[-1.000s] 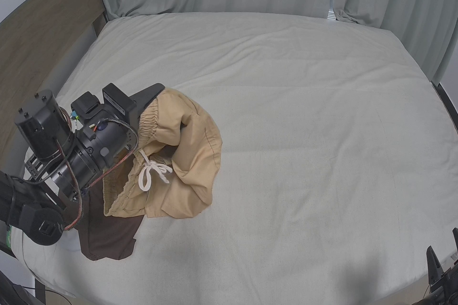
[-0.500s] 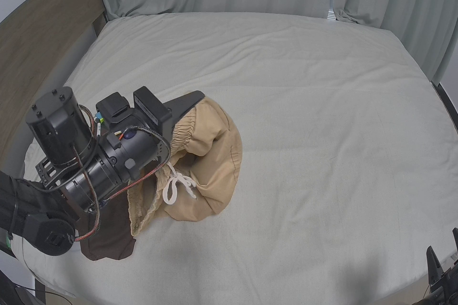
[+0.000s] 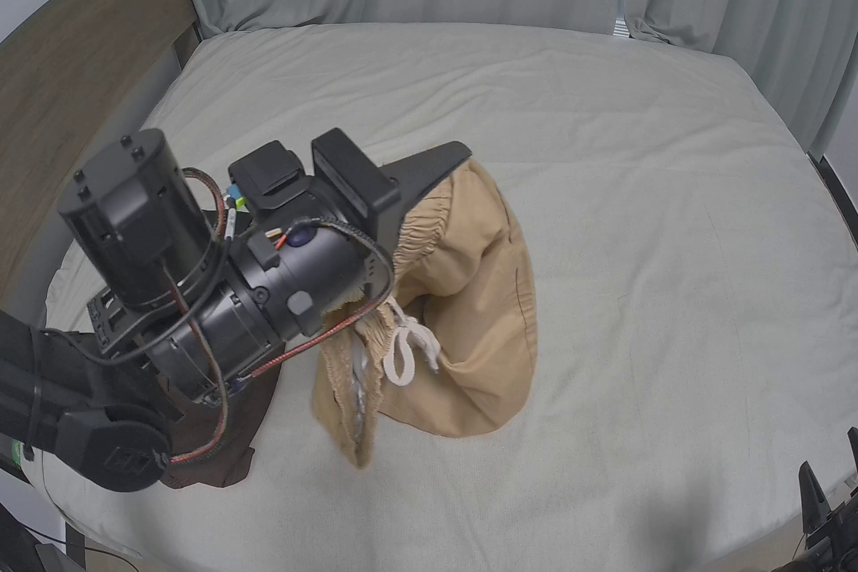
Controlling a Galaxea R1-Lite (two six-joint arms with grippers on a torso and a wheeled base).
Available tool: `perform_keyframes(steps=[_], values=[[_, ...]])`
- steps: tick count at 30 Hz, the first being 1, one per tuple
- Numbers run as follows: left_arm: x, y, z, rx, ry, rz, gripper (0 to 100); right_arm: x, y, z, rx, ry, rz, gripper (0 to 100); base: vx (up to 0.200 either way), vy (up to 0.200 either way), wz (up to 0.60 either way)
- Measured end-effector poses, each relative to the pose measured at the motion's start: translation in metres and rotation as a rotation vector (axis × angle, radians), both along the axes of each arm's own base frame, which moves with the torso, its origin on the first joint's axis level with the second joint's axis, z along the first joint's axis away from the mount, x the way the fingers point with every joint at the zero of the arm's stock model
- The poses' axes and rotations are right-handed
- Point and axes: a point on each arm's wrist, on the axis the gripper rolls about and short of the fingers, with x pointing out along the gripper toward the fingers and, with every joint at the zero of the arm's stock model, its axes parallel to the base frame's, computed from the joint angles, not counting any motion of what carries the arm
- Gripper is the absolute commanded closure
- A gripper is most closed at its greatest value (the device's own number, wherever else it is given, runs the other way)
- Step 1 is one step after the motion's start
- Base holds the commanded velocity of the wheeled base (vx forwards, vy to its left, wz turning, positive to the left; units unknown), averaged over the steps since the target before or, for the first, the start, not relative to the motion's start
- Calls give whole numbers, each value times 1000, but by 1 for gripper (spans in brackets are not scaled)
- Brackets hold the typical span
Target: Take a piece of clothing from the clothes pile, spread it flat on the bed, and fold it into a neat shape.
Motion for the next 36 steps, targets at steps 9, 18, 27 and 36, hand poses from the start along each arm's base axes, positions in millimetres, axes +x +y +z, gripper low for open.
perform_keyframes(steps=[9, 18, 27, 36], values=[[4, -32, -5, -1, -2, -71, 100, 0, 0, 0, -1, 0, 0, 0, 0, 0, 0], [11, -75, -25, 24, 21, -139, 100, 0, 0, 0, -1, 0, -1, 0, 0, 0, 0], [6, -113, -19, -31, -2, -219, 100, 0, 0, 0, -1, 0, 0, 0, 0, 0, 0], [-16, -140, 10, -107, -49, -341, 100, 0, 0, 0, -1, 0, 0, 0, 0, 0, 0]])
